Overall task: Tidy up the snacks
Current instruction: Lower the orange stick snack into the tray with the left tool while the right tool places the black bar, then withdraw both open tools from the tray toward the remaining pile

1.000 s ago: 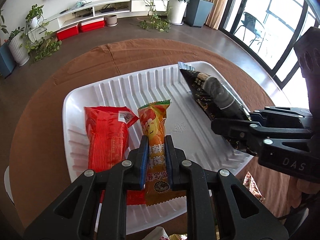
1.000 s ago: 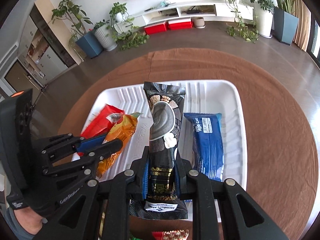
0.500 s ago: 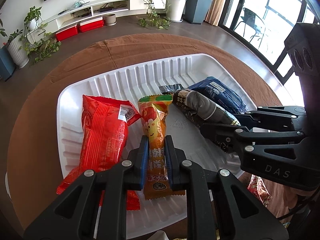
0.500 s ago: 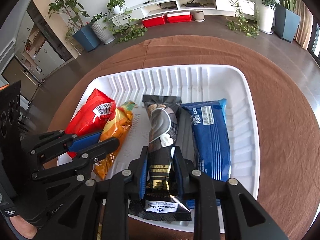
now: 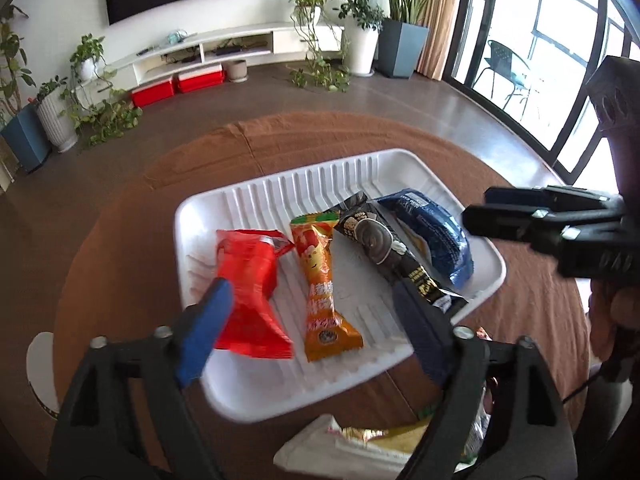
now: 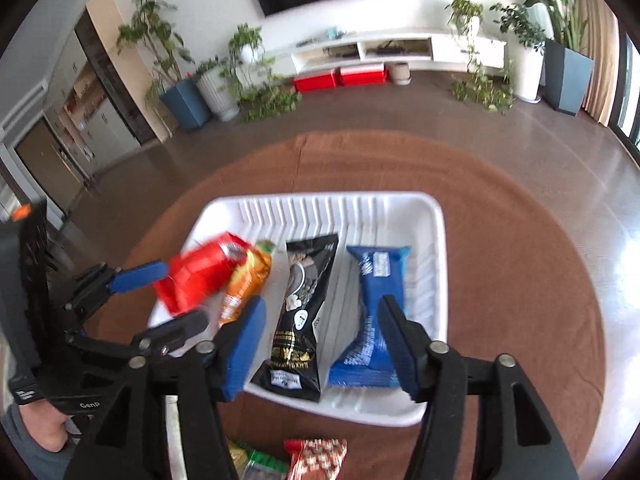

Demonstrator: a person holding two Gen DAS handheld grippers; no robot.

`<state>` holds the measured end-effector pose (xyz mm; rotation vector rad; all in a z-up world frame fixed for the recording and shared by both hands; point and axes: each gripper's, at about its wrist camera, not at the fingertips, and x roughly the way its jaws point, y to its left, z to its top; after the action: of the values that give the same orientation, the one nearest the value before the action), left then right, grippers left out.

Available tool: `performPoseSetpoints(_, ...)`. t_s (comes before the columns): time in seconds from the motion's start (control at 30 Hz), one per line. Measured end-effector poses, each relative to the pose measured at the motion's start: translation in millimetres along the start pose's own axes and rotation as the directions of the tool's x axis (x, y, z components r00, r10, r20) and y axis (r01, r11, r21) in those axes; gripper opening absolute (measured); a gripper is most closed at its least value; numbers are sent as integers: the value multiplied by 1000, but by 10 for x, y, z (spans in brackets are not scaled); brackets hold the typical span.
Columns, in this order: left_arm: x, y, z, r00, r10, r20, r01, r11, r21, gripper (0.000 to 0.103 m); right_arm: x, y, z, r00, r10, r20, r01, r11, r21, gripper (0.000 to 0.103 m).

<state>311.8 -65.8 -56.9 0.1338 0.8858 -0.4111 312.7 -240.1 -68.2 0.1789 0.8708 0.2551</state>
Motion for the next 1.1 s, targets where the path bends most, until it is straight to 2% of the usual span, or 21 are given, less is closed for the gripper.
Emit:
performPoseSetpoints(0.13, -371, 31, -132, 999, -4, 49, 6, 999, -35, 94, -442, -46, 5, 996, -10, 89, 12, 1000, -15, 78)
performPoseSetpoints(0.23, -664, 67, -313, 997, -13, 81, 19, 997, -75, 95, -758, -99, -51, 987, -50, 151, 54, 998, -21, 81)
performPoseSetpoints(0.33, -952, 79, -593, 994, -33, 105, 47, 990, -130, 100, -1039, -162, -208, 981, -39, 191, 39, 999, 3, 85)
performPoseSetpoints(0.47, -1201, 13, -1054, 992, -67, 111, 88, 976, -199, 100, -1313, -148, -618, 976, -2, 219, -4, 1000, 29, 88)
performPoseSetpoints(0.63, -1299, -138, -1691, 989, -119, 88, 140, 947, -288, 101, -1411, 38, -1254, 981, 80, 179, -85, 996, 17, 89)
performPoseSetpoints(0.77, -1291, -333, -2121, 986, -156, 51, 164, 929, -332, 102, -1295, 183, -1730, 990, 100, 102, -102, 995, 20, 89)
performPoseSetpoints(0.83, -1280, -457, -2226, 984, -177, 38, 179, 929, -323, 102, -1247, 201, -1888, 993, 101, 58, -103, 994, 43, 89)
performPoseSetpoints(0.93, -1339, -586, -2340, 979, -193, 58, 201, 924, -325, 102, -1249, 287, -2065, 994, 105, 36, -107, 993, 44, 85)
performPoseSetpoints(1.1, -1331, -700, -2317, 967, -251, 54, 254, 905, -340, 102, -1280, 537, -2187, 989, 145, 0, -145, 988, -53, 72)
